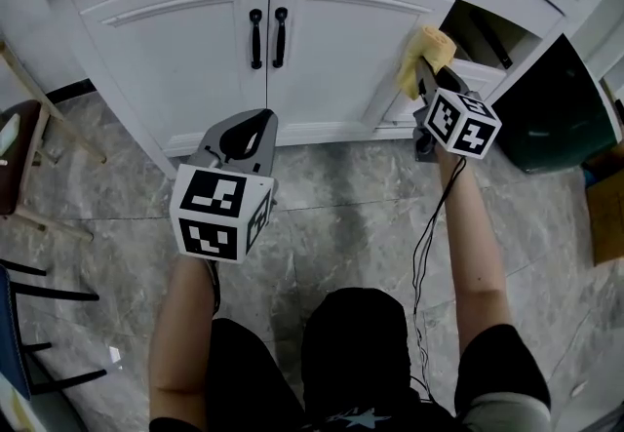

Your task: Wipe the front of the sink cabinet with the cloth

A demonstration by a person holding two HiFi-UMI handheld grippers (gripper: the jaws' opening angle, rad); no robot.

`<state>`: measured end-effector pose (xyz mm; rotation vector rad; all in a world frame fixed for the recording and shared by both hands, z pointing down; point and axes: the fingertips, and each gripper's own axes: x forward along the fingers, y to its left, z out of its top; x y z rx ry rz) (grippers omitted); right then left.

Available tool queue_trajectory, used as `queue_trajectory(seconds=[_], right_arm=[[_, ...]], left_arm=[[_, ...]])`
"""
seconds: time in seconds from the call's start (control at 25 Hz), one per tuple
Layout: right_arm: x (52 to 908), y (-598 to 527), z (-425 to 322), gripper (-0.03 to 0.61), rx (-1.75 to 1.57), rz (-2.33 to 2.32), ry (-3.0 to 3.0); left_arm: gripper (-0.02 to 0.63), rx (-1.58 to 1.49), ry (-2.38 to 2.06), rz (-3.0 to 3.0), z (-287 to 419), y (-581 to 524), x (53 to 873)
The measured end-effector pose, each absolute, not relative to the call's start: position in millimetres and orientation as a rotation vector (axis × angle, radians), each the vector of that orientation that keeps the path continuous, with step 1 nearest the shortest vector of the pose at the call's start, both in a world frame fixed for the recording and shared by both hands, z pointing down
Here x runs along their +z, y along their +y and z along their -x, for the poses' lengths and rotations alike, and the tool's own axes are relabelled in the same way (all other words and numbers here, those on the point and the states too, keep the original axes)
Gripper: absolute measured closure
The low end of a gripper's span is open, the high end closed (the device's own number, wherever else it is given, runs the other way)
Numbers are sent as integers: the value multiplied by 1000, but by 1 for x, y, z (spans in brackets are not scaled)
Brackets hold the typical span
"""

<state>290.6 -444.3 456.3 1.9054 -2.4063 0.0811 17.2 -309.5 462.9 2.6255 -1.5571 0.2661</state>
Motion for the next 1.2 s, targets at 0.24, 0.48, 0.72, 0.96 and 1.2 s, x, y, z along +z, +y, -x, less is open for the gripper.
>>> queue_trajectory(seconds=[0.24, 0.48, 0.72, 0.96, 1.2], right_arm=[[453, -429, -226, 514, 15, -1787, -2513], [483, -407, -116, 514, 39, -1488, -2671], [529, -401, -55, 514, 115, -1378, -2705], [549, -413, -40, 514, 104, -1380, -2664], [553, -418, -55, 514, 59, -1386, -2641]], left_arm=[[598, 253, -1642, -2560, 32, -296, 467], [598, 277, -1714, -2493, 79, -277, 481], [598, 230, -1754, -2397, 108, -260, 498], [598, 285, -1752, -2392, 114, -257, 512], [598, 304, -1717, -2407, 99, -263, 520]])
